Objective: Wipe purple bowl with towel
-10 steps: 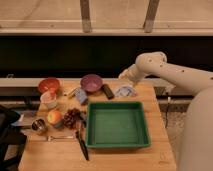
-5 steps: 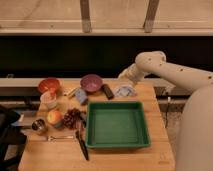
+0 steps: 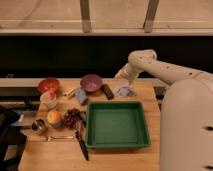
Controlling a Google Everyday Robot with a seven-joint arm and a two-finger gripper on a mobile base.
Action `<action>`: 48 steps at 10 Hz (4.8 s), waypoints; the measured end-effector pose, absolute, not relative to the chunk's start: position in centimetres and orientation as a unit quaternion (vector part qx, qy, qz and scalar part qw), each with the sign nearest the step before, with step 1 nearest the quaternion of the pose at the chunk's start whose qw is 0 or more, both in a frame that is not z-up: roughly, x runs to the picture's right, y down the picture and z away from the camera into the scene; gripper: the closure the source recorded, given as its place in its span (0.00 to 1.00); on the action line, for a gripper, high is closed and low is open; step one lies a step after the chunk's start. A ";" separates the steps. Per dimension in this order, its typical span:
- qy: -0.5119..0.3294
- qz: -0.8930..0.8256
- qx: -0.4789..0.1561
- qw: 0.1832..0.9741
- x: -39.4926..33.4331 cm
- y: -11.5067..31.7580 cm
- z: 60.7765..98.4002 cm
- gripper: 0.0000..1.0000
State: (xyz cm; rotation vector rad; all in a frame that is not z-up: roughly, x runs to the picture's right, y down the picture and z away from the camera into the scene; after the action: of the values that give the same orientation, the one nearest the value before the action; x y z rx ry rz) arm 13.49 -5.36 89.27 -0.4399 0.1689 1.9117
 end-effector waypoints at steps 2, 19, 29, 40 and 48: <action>0.089 0.804 -0.180 0.560 14.1 -5.0 90.5 0.35; 0.179 0.799 -0.202 0.537 14.6 1.5 99.8 0.35; 0.151 0.822 -0.242 0.494 14.4 1.7 100.0 1.00; -0.086 0.838 -0.239 0.484 12.8 -10.3 84.7 1.00; -0.119 0.682 -0.262 0.673 -3.8 -11.3 80.9 1.00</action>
State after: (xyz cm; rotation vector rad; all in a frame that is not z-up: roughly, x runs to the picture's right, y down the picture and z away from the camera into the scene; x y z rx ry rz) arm -3.79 -11.32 80.85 -0.5888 -0.2684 1.5351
